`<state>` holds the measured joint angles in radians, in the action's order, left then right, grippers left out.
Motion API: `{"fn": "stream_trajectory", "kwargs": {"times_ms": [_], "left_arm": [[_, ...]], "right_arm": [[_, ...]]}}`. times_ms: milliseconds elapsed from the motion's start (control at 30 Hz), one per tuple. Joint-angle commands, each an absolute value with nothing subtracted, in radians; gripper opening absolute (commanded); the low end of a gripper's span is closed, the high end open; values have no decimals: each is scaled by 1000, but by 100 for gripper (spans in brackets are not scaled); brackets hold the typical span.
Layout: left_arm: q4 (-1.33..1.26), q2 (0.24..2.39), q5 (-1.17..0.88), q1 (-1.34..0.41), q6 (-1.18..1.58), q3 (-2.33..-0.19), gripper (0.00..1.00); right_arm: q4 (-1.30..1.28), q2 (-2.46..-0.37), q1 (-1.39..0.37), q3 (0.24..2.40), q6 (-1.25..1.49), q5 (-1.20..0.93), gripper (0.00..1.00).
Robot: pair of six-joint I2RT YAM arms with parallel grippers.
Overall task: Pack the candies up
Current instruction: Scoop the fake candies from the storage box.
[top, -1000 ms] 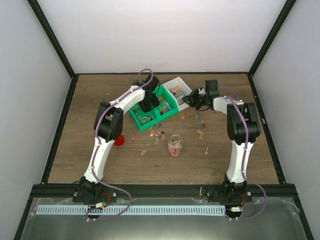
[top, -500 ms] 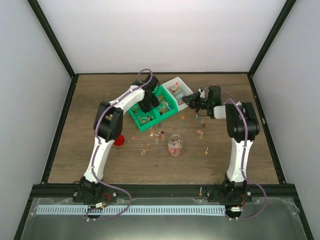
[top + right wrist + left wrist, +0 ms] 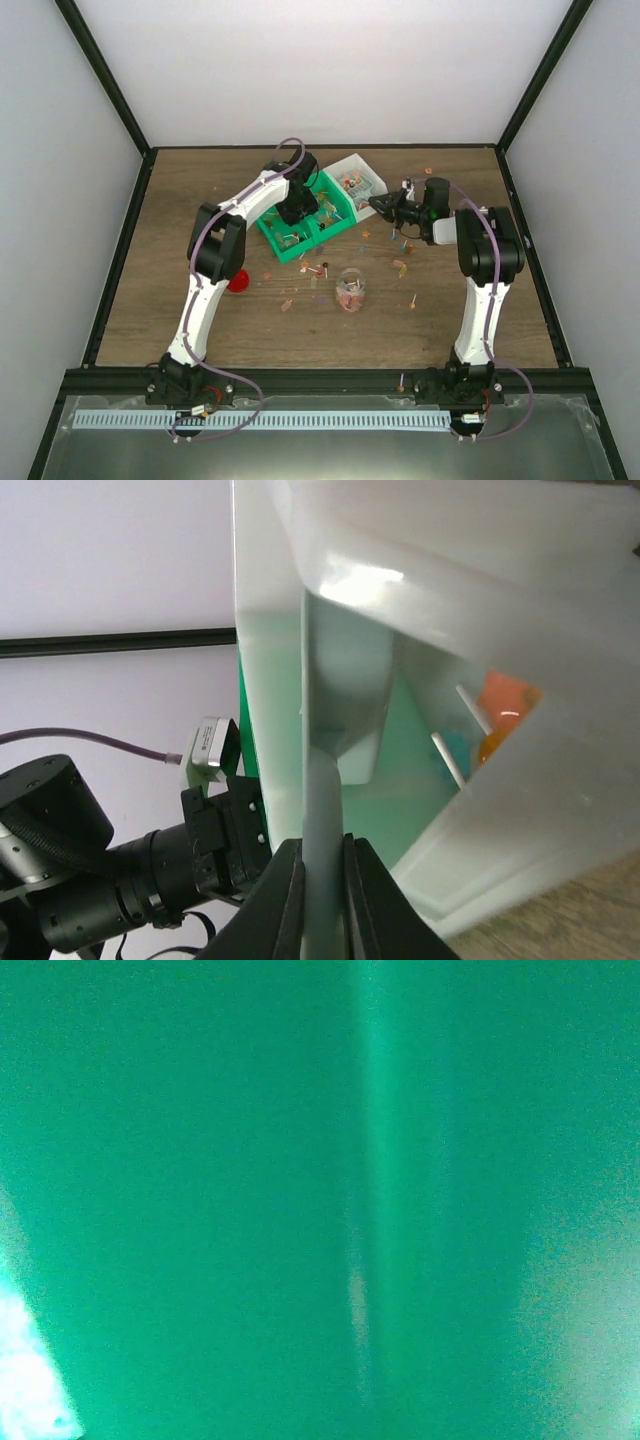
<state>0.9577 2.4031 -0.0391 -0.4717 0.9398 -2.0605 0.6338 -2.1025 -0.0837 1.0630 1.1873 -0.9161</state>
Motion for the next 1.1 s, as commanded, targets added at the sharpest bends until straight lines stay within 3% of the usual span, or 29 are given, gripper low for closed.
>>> {"fn": "stream_trajectory", "kwargs": {"times_ms": [0, 400, 1067], "left_arm": [[944, 2430, -64, -479, 956, -2052, 46], [925, 2382, -49, -478, 949, -2019, 47], [934, 2291, -19, -477, 895, -2009, 62]], "right_arm": [[653, -2032, -97, 1021, 1155, -1092, 1], [634, -1901, -24, 967, 1146, -1104, 1], [402, -1585, -12, 856, 1072, -1142, 1]]}}
